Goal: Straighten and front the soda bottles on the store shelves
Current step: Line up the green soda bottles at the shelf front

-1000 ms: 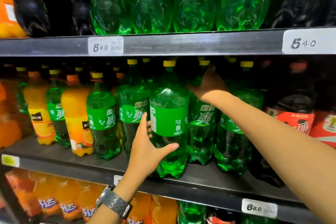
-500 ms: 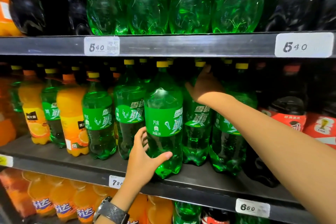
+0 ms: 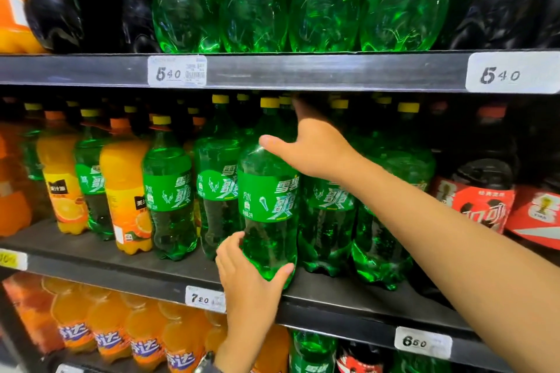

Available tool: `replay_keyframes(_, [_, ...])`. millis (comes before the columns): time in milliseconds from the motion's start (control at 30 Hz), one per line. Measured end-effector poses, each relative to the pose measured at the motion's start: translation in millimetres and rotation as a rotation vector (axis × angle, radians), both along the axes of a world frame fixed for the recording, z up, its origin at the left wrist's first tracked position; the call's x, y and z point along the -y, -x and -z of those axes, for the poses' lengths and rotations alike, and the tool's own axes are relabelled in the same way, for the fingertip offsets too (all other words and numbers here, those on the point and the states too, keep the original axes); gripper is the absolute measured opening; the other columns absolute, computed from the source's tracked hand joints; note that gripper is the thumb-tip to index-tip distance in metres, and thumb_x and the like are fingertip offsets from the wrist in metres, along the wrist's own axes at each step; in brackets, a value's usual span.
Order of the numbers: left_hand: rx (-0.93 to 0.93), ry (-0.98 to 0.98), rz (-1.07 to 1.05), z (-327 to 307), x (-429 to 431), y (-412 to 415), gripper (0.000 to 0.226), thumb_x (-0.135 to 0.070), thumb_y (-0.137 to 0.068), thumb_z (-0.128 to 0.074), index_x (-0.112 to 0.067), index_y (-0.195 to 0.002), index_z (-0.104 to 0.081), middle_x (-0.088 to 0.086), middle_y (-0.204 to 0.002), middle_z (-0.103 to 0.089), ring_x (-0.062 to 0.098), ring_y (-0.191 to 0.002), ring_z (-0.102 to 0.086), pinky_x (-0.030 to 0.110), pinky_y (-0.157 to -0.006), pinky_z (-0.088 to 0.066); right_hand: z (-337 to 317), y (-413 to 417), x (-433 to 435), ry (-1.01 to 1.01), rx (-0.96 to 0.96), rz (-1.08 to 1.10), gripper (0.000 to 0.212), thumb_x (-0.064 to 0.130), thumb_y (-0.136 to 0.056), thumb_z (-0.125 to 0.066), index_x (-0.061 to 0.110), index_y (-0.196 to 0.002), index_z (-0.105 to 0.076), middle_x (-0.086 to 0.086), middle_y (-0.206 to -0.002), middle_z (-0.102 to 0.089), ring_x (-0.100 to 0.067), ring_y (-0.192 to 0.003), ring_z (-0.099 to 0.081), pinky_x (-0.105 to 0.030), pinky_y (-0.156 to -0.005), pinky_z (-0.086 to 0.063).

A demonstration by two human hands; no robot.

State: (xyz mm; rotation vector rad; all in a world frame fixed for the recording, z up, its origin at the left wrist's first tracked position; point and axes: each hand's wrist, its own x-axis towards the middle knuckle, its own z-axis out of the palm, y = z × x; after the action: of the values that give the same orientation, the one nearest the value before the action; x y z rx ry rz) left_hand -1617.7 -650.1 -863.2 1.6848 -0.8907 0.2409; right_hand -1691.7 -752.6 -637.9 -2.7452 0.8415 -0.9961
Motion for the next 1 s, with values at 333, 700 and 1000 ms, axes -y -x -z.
replay_keyframes(333, [0.036,-0.086,0.179,7.4,-21.9,-19.9,0.075,-0.048,-0.079,-0.07,-0.039,-0.141,-0.03,-0.022,-0.141,-0.033,0.0,-0.133,-0.032,0.036,-0.109,-0.038,0.5,-13.4,-10.5,0.02,-0.127,0.205,0.075,0.088,-0.069,-0.037,0.015,-0.063,-0.052,-0.002,-0.055,-0.05,-0.018,-0.052,-0.053,-0.026,-0.044,-0.033])
replay_keyframes(700, [-0.018,-0.11,0.221,3.5,-26.3,-23.1,0.073,-0.042,-0.085,-0.066,-0.035,-0.146,-0.028,-0.02,-0.147,-0.031,0.001,-0.136,-0.031,0.034,-0.111,-0.034,-1.0,-8.5,-17.7,-0.061,-0.095,0.178,0.069,0.082,-0.072,-0.045,0.015,-0.059,-0.044,0.002,-0.05,-0.034,-0.017,-0.044,-0.038,-0.026,-0.043,-0.026])
replay_keyframes(1000, [-0.061,-0.067,-0.079,-39.2,-33.3,-82.4,0.063,-0.028,-0.092,-0.059,-0.013,-0.146,-0.031,0.003,-0.147,-0.036,0.018,-0.136,-0.033,0.032,-0.11,-0.03,14.9,-41.4,-65.3,0.228,0.13,-0.151,0.03,0.024,-0.095,-0.051,0.006,-0.118,-0.051,-0.01,-0.116,-0.054,-0.026,-0.107,-0.05,-0.037,-0.086,-0.045])
